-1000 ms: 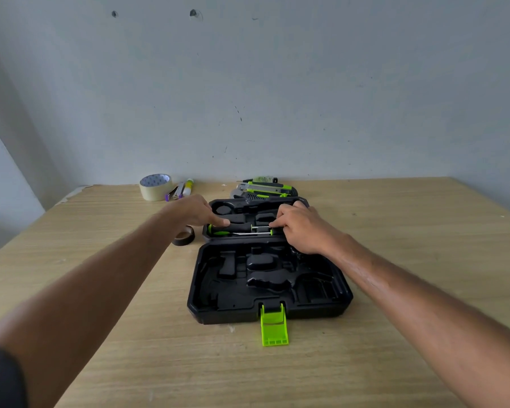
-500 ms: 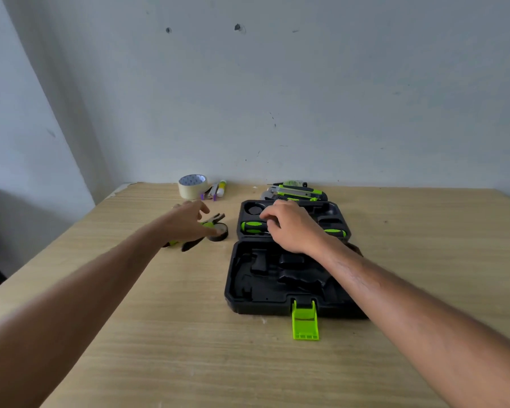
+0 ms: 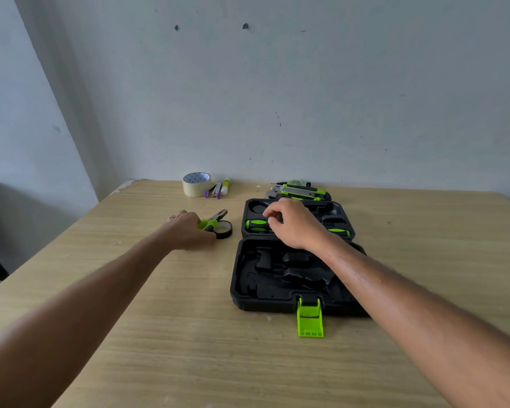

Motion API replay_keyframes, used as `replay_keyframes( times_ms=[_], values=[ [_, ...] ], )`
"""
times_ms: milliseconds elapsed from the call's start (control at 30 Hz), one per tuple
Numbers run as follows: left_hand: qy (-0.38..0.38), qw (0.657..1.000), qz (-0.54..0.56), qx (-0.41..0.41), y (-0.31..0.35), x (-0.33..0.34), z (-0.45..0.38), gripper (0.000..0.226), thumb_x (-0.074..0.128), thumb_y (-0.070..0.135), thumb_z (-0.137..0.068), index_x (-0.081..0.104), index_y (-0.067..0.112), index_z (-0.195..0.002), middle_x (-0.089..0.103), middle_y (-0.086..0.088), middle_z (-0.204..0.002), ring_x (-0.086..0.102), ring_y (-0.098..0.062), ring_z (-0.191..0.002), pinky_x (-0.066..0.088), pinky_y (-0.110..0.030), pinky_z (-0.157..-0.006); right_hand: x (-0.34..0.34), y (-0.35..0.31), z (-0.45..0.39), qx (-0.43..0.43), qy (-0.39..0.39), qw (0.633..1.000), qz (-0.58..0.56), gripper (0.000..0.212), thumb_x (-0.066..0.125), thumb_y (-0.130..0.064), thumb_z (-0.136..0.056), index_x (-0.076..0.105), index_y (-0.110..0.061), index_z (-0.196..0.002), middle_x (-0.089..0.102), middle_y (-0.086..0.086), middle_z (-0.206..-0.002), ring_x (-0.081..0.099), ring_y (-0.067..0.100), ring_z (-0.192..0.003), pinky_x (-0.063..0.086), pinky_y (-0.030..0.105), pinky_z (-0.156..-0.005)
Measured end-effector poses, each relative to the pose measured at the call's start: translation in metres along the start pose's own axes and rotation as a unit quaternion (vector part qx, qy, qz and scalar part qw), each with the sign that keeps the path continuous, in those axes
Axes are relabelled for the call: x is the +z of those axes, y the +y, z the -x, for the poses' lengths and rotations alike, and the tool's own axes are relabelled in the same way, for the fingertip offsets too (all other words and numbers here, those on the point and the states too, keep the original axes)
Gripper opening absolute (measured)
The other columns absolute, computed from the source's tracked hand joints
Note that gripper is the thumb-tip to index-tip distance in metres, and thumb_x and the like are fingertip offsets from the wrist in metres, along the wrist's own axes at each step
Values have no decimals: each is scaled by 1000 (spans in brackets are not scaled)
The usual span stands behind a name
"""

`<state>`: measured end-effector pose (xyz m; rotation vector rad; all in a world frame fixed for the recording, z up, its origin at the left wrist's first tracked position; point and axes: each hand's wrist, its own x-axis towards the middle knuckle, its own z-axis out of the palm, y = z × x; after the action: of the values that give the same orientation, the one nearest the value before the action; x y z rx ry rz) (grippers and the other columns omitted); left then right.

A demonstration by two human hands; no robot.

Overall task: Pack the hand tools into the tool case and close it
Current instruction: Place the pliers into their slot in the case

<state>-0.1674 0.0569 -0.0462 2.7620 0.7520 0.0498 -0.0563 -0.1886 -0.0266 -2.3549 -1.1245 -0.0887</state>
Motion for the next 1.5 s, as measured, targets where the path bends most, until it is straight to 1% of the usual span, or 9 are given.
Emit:
replay_keyframes(
  times_ms=[100,300,600,767,933,1167,1300,1400,1500],
  values=[
    [90,994,45,36,4,-4,1,43,69,37,-89,65,7,-120,52,-12,-125,51,-21,-100,43,-33,-80,-6,3,0,9,6,1000,-12,26,55,-19,-98,73,-17,-117,67,-1,-115,62,16,-102,52,37,-94],
    [50,998,28,27,7,-14,4,26,54,24,-98,60,8,-119,60,-9,-109,57,-23,-94,43,-32,-72,-14,8,7,24,16,999,-37,22,57,-18,-98,74,-17,-113,67,-6,-106,61,11,-92,52,32,-88],
    [119,982,137,56,11,-25,14,22,47,20,-101,59,8,-116,61,-8,-106,53,-23,-94,39,-35,-75,-21,-6,4,5,14,997,-75,22,59,-19,-99,74,-16,-115,68,-7,-103,57,-1,-80,39,10,-68],
    [158,951,251,84,34,-40,21,19,49,22,-103,63,9,-106,56,-2,-79,47,-18,-70,37,-34,-62,-22,-18,-1,13,17,988,-152,24,66,-26,-97,74,-11,-113,69,-3,-99,62,13,-90,48,27,-82],
    [104,902,399,128,67,-44,24,18,50,23,-105,59,12,-117,60,1,-90,52,-15,-80,44,-28,-70,-27,-24,-2,86,-18,957,-276,41,63,-31,-99,58,-9,-133,71,12,-112,70,21,-83,58,33,-75],
    [12,863,487,135,115,-35,33,23,48,29,-106,53,15,-124,60,-6,-116,67,-21,-96,60,-53,-86,-49,-4,7,132,7,917,-376,36,67,-10,-97,58,-2,-130,73,16,-90,71,23,-65,63,39,-74],
    [-95,846,503,150,139,-25,40,29,45,36,-106,47,22,-131,63,-15,-117,71,-28,-83,62,-54,-77,-65,9,24,147,2,879,-453,65,69,1,-92,36,-21,-143,74,17,-92,72,28,-67,63,34,-64],
    [-133,859,460,181,156,-15,43,27,47,41,-105,46,28,-129,65,-20,-112,71,-32,-75,63,-52,-68,-69,16,33,145,11,888,-435,59,71,8,-88,40,-14,-133,69,25,-113,73,32,-71,65,42,-71],
    [-152,865,434,200,163,-11,41,46,70,36,-94,46,26,-132,65,-21,-104,70,-30,-69,60,-44,-58,-71,33,41,166,24,876,-452,78,83,7,-75,41,-20,-136,63,25,-128,75,30,-73,65,42,-68]
  ],
)
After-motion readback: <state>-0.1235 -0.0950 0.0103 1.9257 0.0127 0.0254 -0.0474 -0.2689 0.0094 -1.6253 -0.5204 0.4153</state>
